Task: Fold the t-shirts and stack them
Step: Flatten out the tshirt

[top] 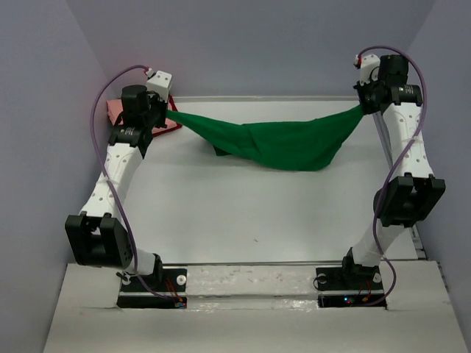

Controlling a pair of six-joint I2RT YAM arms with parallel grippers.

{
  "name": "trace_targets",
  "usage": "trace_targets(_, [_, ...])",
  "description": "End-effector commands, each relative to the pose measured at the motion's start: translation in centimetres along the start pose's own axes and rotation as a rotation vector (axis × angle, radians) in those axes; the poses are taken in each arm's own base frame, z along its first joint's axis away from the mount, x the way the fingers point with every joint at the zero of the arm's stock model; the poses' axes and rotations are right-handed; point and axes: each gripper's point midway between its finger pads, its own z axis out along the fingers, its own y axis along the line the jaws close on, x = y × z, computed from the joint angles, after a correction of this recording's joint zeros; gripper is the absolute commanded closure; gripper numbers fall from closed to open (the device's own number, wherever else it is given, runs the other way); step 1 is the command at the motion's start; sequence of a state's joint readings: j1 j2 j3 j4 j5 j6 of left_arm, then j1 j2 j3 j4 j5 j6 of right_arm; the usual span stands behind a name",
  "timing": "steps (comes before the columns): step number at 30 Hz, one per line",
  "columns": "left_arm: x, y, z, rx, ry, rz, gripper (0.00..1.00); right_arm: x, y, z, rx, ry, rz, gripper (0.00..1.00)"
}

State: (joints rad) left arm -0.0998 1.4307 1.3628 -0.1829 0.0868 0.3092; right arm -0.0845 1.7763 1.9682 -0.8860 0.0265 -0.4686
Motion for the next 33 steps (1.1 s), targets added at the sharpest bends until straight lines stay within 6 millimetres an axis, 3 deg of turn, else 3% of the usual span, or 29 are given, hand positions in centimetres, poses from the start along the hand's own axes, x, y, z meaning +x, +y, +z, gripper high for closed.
trace_targets(1, [-3.4, 2.4, -2.1, -0.082, -0.107, 0.019, 1.0, -3.2, -2.8, -0.7, 0.068, -0.109, 0.033, 1.0])
trace_targets(12, [-3.1, 2.2, -2.3, -0.071, -0.099, 0.006, 1.0, -3.9, -4.4, -0.5, 0.084, -0.122, 0.057, 1.0])
trace_targets(15, [-1.2, 0.4, -2.1, 0.016, -0.045, 0.003, 1.0, -3.5, -3.3, -0.5, 0.035, -0.125, 0.062, 1.0])
trace_targets(19, [2.7, -2.2, -2.4, 0.135, 0.054, 0.004, 1.0, -2.8, -2.7, 0.2, 0.014, -0.108, 0.066, 1.0])
trace_targets(25, [5.5, -5.0, -4.0, 0.28, 0.108, 0.04, 1.0, -2.5, -1.8, 0.9, -0.031, -0.103, 0.082, 1.0])
trace_targets(28, [6.7, -6.0, -4.6, 0.343, 0.145, 0.058, 1.0, -2.5, -1.7, 1.2, -0.033, -0.099, 0.086, 1.0])
trace_targets(33, [6.5, -8.0, -6.2, 0.472, 0.152, 0.058, 1.0, -2.2, -1.6, 1.9, -0.04, -0.083, 0.087, 1.0])
